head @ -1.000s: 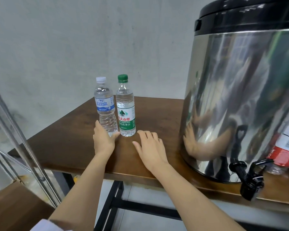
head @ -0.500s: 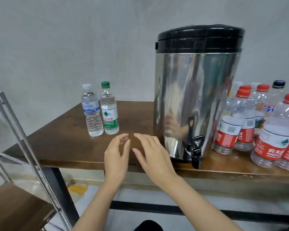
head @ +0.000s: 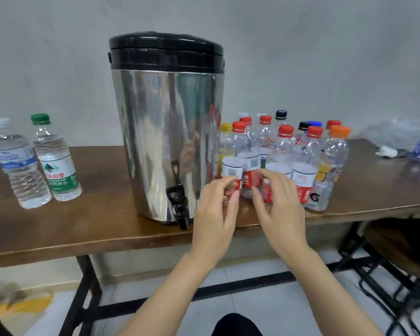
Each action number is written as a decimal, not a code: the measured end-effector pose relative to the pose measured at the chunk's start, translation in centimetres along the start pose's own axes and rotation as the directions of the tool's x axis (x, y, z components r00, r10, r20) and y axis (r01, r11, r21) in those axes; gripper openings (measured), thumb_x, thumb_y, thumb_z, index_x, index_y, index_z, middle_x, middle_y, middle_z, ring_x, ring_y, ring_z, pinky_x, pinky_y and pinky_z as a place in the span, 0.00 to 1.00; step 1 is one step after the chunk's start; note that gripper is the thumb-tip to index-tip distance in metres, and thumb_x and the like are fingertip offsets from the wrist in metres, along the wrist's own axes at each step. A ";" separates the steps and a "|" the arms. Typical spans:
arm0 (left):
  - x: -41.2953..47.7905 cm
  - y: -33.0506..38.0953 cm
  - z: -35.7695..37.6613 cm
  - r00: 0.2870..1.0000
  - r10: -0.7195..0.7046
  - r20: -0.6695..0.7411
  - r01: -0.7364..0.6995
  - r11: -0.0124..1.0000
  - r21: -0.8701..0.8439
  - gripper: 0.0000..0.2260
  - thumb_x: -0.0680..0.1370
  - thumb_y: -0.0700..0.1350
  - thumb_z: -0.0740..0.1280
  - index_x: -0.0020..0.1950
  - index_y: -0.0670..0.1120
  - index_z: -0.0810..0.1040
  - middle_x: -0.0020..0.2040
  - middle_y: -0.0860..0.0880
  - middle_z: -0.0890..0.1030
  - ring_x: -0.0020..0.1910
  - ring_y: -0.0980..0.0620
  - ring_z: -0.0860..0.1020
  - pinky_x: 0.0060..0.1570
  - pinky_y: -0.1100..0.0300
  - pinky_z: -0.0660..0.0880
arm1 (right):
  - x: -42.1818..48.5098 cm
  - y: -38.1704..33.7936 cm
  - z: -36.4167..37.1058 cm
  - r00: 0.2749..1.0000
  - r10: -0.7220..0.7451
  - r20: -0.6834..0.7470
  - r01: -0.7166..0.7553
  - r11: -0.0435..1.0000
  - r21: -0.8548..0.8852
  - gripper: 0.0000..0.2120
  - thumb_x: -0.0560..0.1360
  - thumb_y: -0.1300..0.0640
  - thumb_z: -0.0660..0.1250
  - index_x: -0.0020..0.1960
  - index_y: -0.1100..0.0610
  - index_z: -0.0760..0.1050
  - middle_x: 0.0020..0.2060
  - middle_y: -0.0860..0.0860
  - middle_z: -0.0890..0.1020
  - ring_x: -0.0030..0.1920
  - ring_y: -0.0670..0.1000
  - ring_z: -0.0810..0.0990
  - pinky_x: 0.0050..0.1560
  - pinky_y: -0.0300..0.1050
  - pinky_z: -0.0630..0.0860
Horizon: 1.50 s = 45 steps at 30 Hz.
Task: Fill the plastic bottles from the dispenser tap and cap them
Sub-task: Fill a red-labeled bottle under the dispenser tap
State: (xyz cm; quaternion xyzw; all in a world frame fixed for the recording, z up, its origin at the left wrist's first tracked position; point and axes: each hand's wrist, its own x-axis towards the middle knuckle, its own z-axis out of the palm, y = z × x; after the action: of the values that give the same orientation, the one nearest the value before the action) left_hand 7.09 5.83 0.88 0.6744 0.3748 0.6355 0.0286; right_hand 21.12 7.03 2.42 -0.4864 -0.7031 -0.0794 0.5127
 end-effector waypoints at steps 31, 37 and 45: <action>0.0 -5.9 6.7 0.964 -0.064 0.256 0.065 0.998 0.006 0.25 0.80 0.56 0.64 0.73 0.46 0.68 0.72 0.51 0.69 0.73 0.57 0.65 0.73 0.57 0.65 | 10.2 2.9 -3.1 0.997 0.038 0.063 -0.026 0.981 -0.190 0.19 0.82 0.48 0.61 0.72 0.49 0.68 0.59 0.49 0.78 0.49 0.50 0.78 0.42 0.43 0.64; 1.5 -0.1 4.7 0.893 -0.334 0.301 0.418 0.863 -0.283 0.36 0.71 0.50 0.78 0.73 0.57 0.62 0.66 0.67 0.70 0.65 0.72 0.70 0.60 0.75 0.67 | 9.1 1.1 -4.2 0.950 0.034 0.309 -0.133 0.942 0.307 0.13 0.79 0.53 0.67 0.63 0.47 0.75 0.41 0.38 0.77 0.29 0.42 0.69 0.36 0.39 0.70; -1.4 0.9 1.8 0.858 -0.435 0.273 0.486 0.859 -0.161 0.29 0.68 0.52 0.80 0.64 0.65 0.71 0.59 0.65 0.79 0.59 0.66 0.76 0.61 0.63 0.73 | 8.0 0.0 -4.9 0.819 0.033 0.572 -0.046 0.999 0.009 0.31 0.64 0.22 0.52 0.48 0.46 0.75 0.37 0.46 0.79 0.36 0.43 0.76 0.40 0.46 0.73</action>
State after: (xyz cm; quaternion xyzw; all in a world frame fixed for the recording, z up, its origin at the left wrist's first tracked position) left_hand 9.17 5.20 -0.22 0.6248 0.4462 0.5667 0.2989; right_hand 24.25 8.88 11.10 -0.4964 -0.8151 0.0885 0.2853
